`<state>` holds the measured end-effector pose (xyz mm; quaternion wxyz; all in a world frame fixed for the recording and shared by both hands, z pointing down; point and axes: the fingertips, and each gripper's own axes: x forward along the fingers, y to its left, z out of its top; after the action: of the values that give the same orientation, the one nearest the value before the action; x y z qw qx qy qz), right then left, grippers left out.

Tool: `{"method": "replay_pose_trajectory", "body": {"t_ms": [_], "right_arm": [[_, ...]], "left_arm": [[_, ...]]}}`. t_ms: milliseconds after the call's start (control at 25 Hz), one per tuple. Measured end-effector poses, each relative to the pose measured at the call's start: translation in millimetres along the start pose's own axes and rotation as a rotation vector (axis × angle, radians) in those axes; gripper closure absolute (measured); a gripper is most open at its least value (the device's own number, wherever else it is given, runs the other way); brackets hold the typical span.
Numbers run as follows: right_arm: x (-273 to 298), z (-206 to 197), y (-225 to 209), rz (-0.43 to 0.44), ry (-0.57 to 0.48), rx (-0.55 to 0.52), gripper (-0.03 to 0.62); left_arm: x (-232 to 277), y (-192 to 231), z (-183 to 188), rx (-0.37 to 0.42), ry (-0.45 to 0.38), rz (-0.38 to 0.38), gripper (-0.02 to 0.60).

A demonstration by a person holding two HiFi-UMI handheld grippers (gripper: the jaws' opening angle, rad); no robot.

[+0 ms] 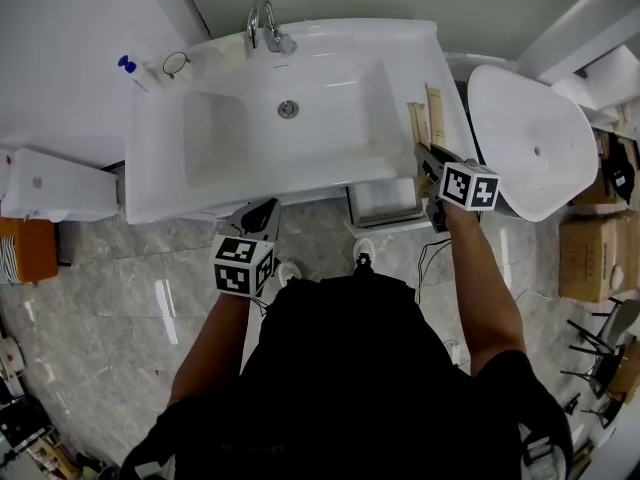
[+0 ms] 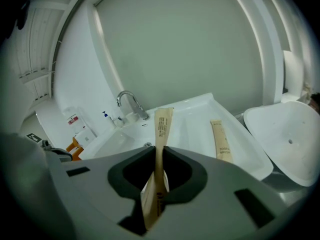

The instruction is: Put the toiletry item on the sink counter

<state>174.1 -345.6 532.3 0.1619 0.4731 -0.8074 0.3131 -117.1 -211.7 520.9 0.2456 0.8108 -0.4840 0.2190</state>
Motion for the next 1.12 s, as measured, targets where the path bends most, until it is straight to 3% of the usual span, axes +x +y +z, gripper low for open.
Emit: {"method": "replay_pose_trajectory", "body": {"t_ms": [240, 520, 800, 960, 1120], "right_arm": [[-18, -12, 24, 0.044, -0.025, -0.024, 0.549], [-21, -58, 36, 0.112, 0.089, -0.212, 0.549], [-20, -108, 52, 0.265, 0.243, -0.509, 0.549], [-20, -143, 50, 0.350, 0.362, -0.759, 0.549], [-13, -179, 36, 0.383, 0.478, -0.999, 0.549]], "left_arm": [[9, -3, -2, 0.001, 0.011, -0.019, 0.584], [23, -6, -12, -0.026, 0.039, -0.017, 0.585], [27, -15, -21, -0.036, 0.056, 0.006, 0.584], [31, -19, -24, -0.062, 0.058, 0.028, 0.584], [34, -23, -28, -0.092, 0.056, 0.056, 0.584]]}}
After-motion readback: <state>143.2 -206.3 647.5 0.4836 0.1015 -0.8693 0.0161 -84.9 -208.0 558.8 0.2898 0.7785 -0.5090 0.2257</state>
